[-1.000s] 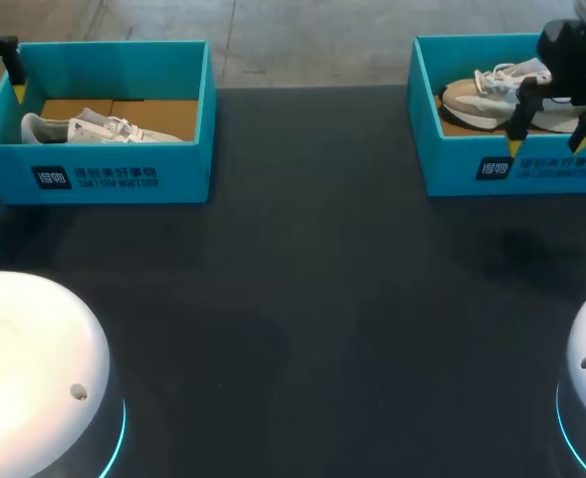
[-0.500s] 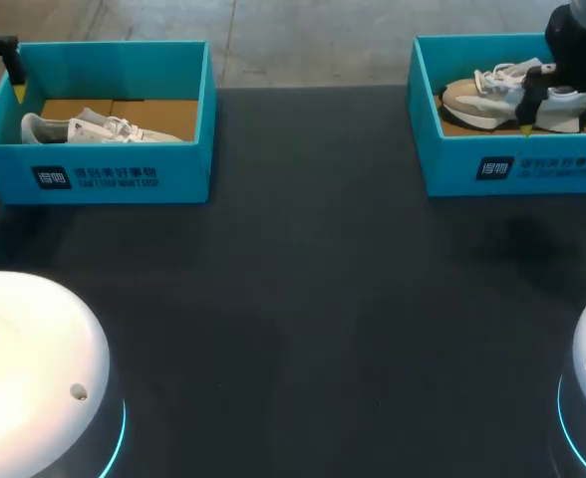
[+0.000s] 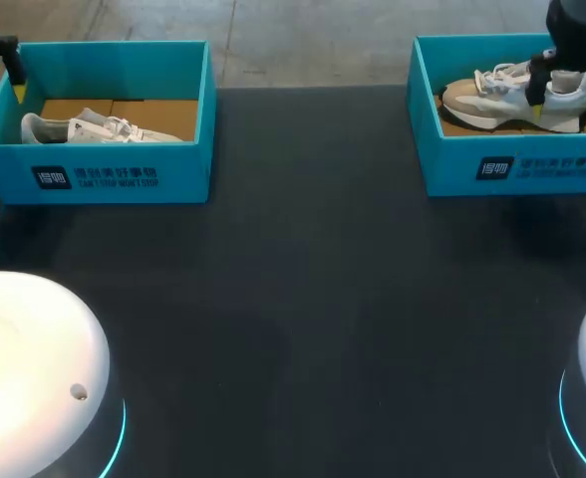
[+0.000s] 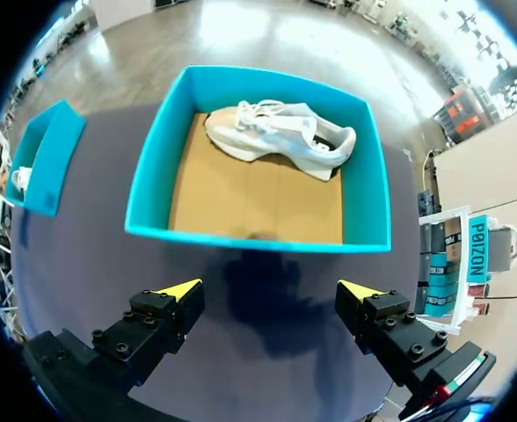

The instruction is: Take the shoe out of the shoebox, open the shoe tongue, remove and reinsert the insole, then place the shoe into the shoebox

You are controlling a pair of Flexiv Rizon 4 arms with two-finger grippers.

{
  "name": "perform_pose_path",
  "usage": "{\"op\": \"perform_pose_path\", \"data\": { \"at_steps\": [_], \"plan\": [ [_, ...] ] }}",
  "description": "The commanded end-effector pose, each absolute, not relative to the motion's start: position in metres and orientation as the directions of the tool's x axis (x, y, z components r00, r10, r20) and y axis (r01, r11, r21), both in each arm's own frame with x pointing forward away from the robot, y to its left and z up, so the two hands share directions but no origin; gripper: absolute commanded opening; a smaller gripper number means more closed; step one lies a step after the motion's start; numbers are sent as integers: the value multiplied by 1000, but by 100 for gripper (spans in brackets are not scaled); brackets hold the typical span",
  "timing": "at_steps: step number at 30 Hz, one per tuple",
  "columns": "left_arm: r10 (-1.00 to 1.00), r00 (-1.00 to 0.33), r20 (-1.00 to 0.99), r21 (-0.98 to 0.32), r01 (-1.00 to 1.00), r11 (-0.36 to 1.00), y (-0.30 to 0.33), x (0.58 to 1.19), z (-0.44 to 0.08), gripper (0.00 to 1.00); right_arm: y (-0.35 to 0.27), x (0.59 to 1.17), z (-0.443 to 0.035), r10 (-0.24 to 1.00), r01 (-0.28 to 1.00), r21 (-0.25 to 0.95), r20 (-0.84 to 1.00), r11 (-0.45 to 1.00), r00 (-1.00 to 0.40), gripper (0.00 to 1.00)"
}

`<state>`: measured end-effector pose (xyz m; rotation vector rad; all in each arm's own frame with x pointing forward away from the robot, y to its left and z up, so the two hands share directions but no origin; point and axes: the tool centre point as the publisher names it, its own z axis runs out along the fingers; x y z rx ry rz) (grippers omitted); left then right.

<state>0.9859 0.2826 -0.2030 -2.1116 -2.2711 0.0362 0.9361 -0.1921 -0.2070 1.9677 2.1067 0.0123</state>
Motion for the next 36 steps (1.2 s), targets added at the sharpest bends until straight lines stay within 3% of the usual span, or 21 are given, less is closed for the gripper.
{"op": "perform_pose_path", "data": {
  "at_steps": [1, 13, 36],
  "plan": [
    [997, -71, 14, -42, 997, 72, 283, 985, -203, 100, -202, 971, -209, 984, 988, 135, -169, 73, -50, 100],
    [997, -71, 14, -42, 997, 72, 283, 985, -203, 100, -236, 1020, -218, 981, 992, 115, -191, 44, -22, 100],
    [997, -71, 14, -42, 997, 72, 283, 985, -203, 100, -253, 1047, -222, 978, 989, 144, -210, 26, 4, 100]
  ]
}}
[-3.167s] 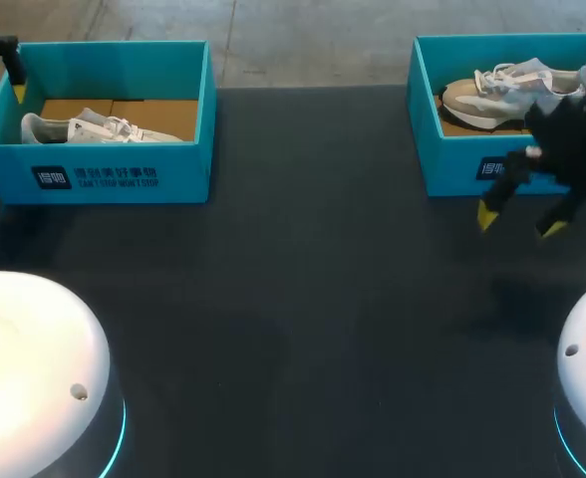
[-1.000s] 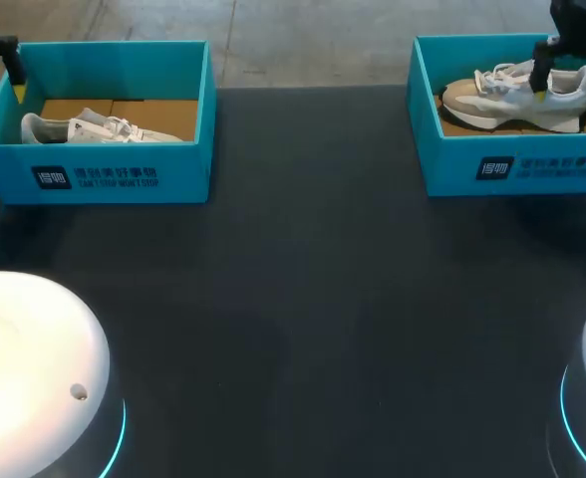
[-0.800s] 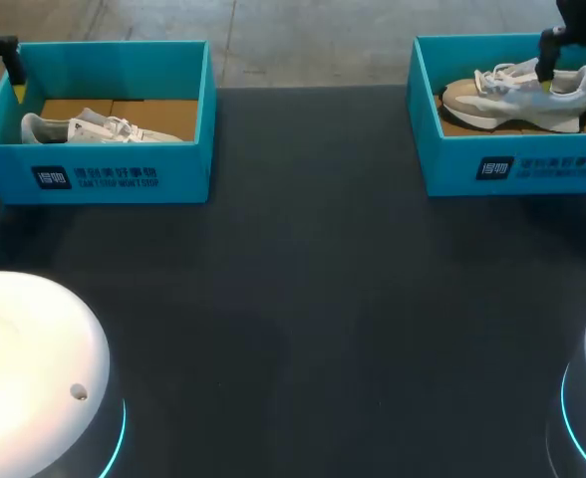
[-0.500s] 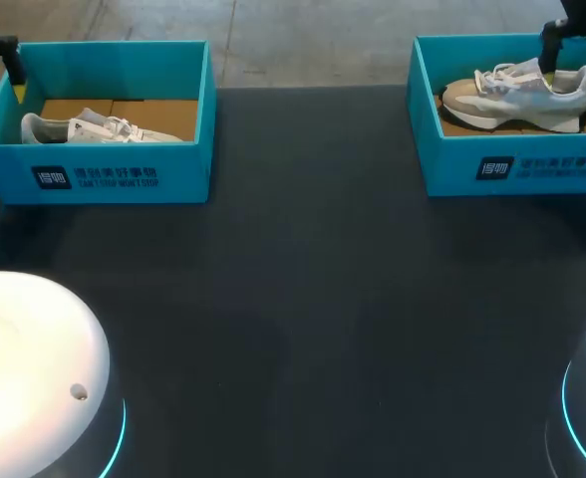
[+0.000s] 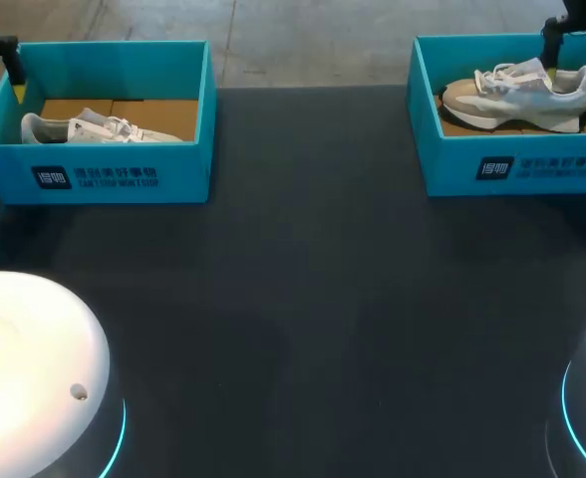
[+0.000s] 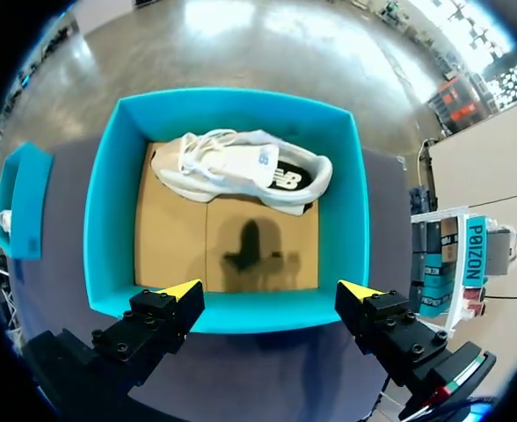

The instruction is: Take the shoe out of the shoebox, open the shoe tongue, remove and reinsert the insole, then place the shoe into the shoebox

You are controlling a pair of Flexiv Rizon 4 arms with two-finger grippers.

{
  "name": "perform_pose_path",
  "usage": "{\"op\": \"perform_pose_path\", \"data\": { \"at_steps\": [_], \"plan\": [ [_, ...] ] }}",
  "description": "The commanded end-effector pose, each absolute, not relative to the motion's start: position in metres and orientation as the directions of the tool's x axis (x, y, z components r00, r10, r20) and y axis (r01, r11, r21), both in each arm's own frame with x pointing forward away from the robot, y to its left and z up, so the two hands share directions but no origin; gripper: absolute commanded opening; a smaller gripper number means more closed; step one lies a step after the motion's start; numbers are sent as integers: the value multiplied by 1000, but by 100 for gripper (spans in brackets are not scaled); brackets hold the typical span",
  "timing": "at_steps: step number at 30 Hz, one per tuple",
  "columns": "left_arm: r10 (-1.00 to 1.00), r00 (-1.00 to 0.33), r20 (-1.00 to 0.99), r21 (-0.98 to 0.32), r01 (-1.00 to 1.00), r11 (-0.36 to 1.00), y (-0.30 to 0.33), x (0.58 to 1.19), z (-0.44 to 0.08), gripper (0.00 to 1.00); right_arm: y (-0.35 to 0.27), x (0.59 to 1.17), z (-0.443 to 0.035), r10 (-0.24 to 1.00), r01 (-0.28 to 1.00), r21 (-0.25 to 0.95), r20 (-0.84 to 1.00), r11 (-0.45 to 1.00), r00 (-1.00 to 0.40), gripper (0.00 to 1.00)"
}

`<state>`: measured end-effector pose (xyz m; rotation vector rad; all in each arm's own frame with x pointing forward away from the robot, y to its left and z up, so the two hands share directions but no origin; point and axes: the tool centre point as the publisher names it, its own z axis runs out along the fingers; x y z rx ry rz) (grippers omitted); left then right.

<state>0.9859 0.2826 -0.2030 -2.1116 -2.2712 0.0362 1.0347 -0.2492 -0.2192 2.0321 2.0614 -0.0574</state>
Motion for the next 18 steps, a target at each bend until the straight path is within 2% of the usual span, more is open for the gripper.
{"op": "perform_pose_path", "data": {
  "at_steps": [1, 13, 18],
  "plan": [
    [997, -71, 14, -42, 997, 72, 283, 985, -203, 100, -254, 1051, -222, 974, 988, 153, -225, 26, 9, 100],
    [997, -71, 14, -42, 997, 72, 283, 985, -203, 100, -279, 1097, -240, 963, 978, 201, -248, -55, 105, 100],
    [997, -71, 14, -42, 997, 72, 283, 985, -203, 100, -282, 1106, -246, 951, 975, 215, -289, -45, 108, 100]
  ]
}}
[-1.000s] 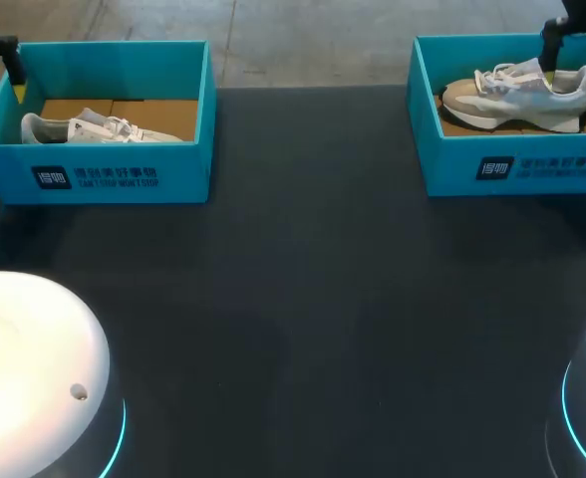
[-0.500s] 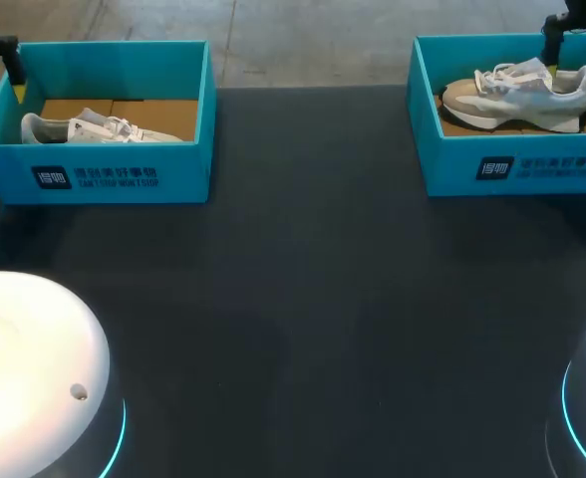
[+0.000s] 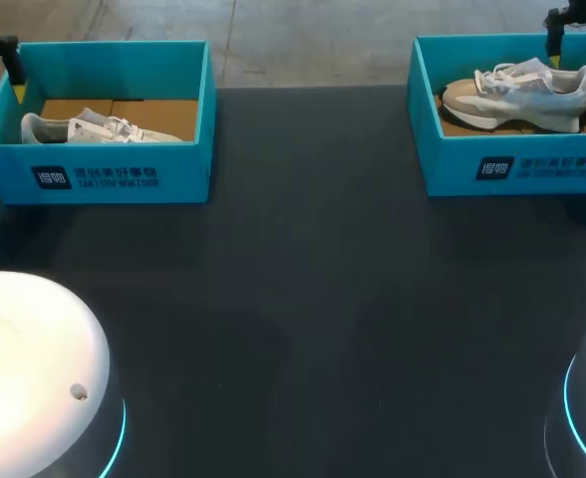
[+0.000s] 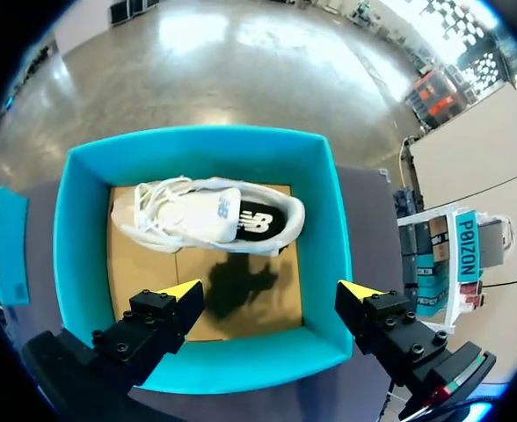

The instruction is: Take the shoe out of the shoebox, open the shoe tongue, remove and reinsert the insole, then place the shoe into the shoebox

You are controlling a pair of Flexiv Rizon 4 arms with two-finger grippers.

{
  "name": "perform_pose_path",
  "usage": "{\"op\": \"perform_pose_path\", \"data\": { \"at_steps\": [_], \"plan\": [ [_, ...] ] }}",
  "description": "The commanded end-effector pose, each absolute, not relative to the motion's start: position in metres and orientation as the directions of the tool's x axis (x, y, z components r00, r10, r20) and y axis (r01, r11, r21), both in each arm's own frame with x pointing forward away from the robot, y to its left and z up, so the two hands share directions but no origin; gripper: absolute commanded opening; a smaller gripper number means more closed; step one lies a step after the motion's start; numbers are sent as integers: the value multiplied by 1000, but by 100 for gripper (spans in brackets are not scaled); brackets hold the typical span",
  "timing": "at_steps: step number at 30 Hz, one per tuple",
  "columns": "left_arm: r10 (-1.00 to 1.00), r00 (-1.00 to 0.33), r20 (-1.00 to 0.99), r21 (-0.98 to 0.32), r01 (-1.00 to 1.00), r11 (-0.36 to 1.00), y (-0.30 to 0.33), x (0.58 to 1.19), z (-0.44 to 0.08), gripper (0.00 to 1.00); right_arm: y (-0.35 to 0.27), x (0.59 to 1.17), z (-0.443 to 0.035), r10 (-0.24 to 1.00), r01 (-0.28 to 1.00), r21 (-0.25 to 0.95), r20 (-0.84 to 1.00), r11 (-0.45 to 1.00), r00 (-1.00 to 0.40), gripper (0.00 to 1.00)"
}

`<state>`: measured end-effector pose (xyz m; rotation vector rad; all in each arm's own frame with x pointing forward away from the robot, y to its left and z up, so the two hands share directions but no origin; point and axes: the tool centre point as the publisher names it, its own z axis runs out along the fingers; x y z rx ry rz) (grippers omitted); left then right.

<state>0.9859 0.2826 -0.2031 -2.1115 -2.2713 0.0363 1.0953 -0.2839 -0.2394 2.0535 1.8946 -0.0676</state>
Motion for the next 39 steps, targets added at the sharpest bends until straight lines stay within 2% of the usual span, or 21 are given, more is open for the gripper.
{"op": "perform_pose_path", "data": {
  "at_steps": [1, 5, 7, 8, 9, 11, 15, 17, 18, 21, 23, 24, 27, 39],
  "plan": [
    [997, -71, 14, -42, 997, 72, 283, 985, -203, 100, -282, 1108, -248, 952, 975, 216, -287, -47, 110, 100],
    [997, -71, 14, -42, 997, 72, 283, 985, -203, 100, -283, 1115, -254, 949, 975, 219, -296, -44, 109, 100],
    [997, -71, 14, -42, 997, 72, 283, 985, -203, 100, -285, 1119, -259, 950, 976, 214, -292, -50, 113, 85],
    [997, -71, 14, -42, 997, 72, 283, 985, -203, 100, -286, 1120, -261, 950, 976, 214, -290, -51, 113, 82],
    [997, -71, 14, -42, 997, 72, 283, 985, -203, 100, -288, 1122, -262, 949, 976, 212, -293, -55, 117, 81],
    [997, -71, 14, -42, 997, 72, 283, 985, -203, 100, -290, 1125, -266, 949, 976, 209, -293, -58, 119, 87],
    [997, -71, 14, -42, 997, 72, 283, 985, -203, 100, -294, 1129, -273, 945, 977, 204, -304, -58, 120, 81],
    [997, -71, 14, -42, 997, 72, 283, 985, -203, 100, -297, 1131, -277, 943, 978, 202, -310, -58, 120, 84],
    [997, -71, 14, -42, 997, 72, 283, 985, -203, 100, -298, 1133, -278, 942, 977, 203, -312, -59, 122, 81],
    [997, -71, 14, -42, 997, 72, 283, 985, -203, 100, -306, 1139, -282, 941, 976, 204, -310, -75, 137, 58],
    [997, -71, 14, -42, 997, 72, 283, 985, -203, 100, -309, 1142, -284, 940, 976, 206, -311, -77, 140, 56],
    [997, -71, 14, -42, 997, 72, 283, 985, -203, 100, -311, 1144, -286, 939, 975, 209, -314, -78, 142, 50],
    [997, -71, 14, -42, 997, 72, 283, 985, -203, 100, -316, 1148, -290, 936, 976, 204, -322, -80, 144, 47],
    [997, -71, 14, -42, 997, 72, 283, 985, -203, 100, -327, 1159, -305, 933, 977, 197, -330, -84, 147, 47]
  ]
}}
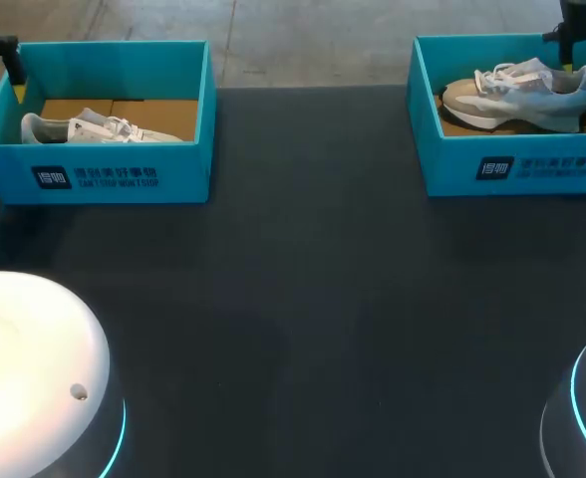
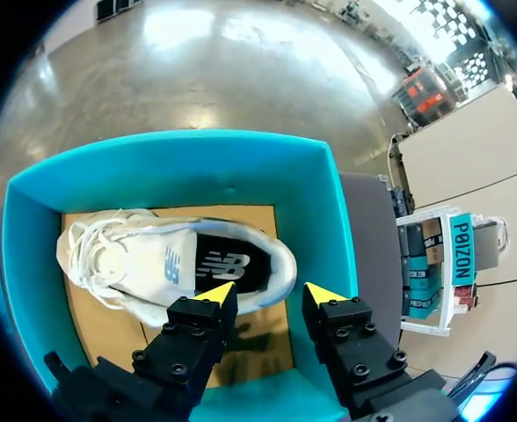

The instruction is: Take the shoe out of the shoebox, open the shoe tongue, remove and reinsert the insole, then place the shoe into the shoebox

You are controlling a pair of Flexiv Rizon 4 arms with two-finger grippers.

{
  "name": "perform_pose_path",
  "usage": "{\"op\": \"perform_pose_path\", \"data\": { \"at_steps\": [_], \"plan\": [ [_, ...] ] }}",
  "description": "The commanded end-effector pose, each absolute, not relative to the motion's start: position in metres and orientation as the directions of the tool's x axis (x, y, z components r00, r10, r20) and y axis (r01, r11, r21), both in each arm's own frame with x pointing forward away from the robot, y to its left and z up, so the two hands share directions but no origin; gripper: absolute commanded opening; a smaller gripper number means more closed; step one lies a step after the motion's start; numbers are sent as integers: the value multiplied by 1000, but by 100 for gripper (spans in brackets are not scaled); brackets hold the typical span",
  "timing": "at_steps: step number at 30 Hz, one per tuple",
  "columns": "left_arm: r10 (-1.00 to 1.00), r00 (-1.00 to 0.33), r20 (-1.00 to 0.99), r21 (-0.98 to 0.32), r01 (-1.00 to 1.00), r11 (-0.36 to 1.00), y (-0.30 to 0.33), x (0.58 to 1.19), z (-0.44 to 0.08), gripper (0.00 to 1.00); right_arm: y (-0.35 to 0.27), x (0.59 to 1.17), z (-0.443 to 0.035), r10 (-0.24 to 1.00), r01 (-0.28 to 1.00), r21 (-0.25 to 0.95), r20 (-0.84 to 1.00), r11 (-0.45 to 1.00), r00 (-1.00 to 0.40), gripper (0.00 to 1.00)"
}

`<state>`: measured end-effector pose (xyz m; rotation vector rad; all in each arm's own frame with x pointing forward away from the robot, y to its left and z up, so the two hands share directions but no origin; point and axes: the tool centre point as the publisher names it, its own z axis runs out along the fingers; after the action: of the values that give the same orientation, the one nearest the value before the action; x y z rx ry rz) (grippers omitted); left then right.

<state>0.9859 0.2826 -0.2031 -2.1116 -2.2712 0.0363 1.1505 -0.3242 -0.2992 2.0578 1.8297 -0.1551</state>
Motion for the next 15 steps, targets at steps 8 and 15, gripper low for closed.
{"op": "perform_pose_path", "data": {
  "at_steps": [8, 15],
  "plan": [
    [997, -71, 14, -42, 997, 72, 283, 985, -203, 100, -331, 1160, -314, 932, 980, 179, -333, -91, 147, 48],
    [997, -71, 14, -42, 997, 72, 283, 985, -203, 100, -334, 1161, -319, 931, 981, 171, -334, -91, 145, 50]
  ]
}}
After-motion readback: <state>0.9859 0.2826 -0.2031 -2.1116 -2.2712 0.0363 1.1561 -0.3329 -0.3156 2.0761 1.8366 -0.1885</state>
